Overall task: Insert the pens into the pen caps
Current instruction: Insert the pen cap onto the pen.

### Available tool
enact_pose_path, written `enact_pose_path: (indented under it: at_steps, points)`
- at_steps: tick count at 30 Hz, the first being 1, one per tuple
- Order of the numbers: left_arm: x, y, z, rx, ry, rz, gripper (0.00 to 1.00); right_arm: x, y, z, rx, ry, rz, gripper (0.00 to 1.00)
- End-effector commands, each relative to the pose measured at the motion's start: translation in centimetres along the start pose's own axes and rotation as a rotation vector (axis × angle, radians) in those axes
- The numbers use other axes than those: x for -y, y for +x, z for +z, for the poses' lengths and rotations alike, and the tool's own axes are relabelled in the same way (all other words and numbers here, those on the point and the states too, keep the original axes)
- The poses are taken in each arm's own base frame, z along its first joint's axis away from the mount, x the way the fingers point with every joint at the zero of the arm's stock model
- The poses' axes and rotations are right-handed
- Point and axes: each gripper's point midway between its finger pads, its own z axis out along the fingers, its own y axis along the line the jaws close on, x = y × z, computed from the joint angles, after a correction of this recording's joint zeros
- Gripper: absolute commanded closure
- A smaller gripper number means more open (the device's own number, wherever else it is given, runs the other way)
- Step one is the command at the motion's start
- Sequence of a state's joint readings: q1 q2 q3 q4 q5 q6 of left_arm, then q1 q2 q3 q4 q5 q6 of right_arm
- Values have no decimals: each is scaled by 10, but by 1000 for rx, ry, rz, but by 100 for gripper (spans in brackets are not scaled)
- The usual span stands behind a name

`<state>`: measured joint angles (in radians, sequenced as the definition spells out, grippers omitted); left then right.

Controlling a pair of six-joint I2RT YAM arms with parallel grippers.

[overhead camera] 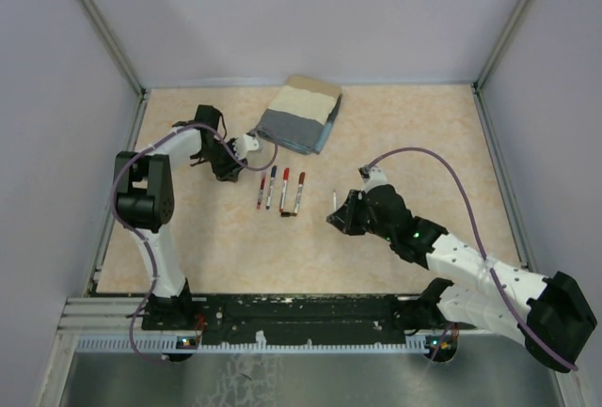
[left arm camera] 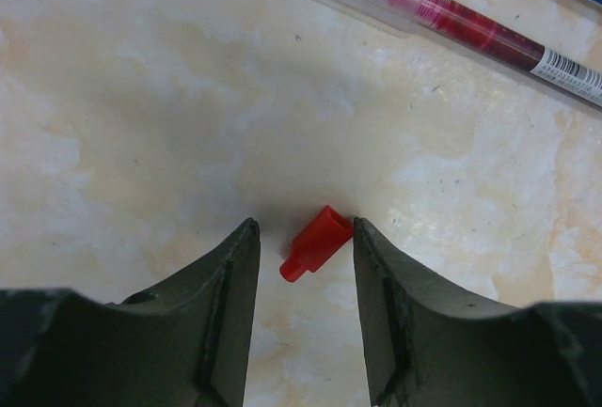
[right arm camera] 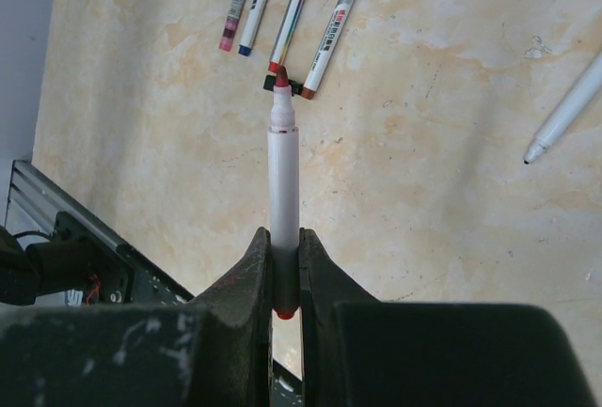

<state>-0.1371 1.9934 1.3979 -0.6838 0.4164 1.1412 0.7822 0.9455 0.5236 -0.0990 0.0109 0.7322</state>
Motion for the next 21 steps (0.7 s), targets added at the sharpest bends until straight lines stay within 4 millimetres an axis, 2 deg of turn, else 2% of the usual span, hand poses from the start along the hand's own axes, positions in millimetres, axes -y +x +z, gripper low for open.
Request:
enact_pose_path:
  at_steps: [1, 7, 9, 12, 14, 19, 21]
  points:
    - [9, 16, 16, -27, 48, -22, 52, -14, -18, -2, 42, -40, -19, 100]
    - [11, 12, 13, -17, 47, -63, 70, -14, -18, -3, 44, -43, -20, 100]
    - [13, 7, 10, 9, 50, -86, 74, -14, -18, -3, 46, -44, -19, 100]
    - [16, -5, 2, 49, 59, -128, 86, -14, -19, -4, 50, -44, -20, 100]
    - [19, -13, -4, 72, 62, -155, 89, -14, -20, -4, 54, -42, -21, 100]
    - [14, -36, -29, 145, -48, -236, 94, -14, -23, -3, 71, -39, -22, 100]
    - [8, -57, -47, 209, -119, -261, 96, -15, -27, -2, 89, -39, -24, 100]
